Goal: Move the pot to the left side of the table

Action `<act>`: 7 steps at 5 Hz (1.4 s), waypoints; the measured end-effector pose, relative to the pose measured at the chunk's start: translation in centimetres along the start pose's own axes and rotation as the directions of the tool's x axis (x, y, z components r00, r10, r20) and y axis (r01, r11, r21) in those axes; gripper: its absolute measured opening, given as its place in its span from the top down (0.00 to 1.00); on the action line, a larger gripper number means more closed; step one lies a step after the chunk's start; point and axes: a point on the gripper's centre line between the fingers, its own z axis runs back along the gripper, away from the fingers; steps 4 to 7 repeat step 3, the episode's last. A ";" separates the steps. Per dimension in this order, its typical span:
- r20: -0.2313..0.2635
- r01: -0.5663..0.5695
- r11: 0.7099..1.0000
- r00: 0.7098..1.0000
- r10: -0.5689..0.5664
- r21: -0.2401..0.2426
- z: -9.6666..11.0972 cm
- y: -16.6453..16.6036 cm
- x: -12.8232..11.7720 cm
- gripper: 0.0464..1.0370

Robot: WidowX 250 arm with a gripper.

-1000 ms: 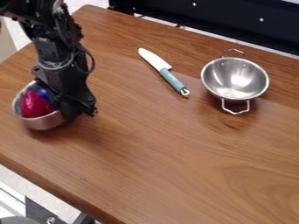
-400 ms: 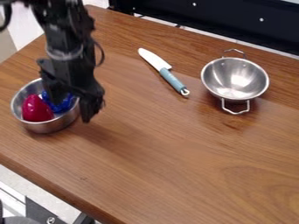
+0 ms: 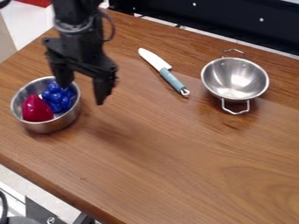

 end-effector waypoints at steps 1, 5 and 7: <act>-0.018 0.021 0.999 1.000 -0.021 -0.028 -0.1 -2.9 1.0 0.04; -0.050 0.085 0.986 0.994 -0.093 -0.144 0.4 -9.8 0.6 0.04; -0.050 0.085 0.986 0.994 -0.093 -0.144 0.4 -9.8 0.6 0.04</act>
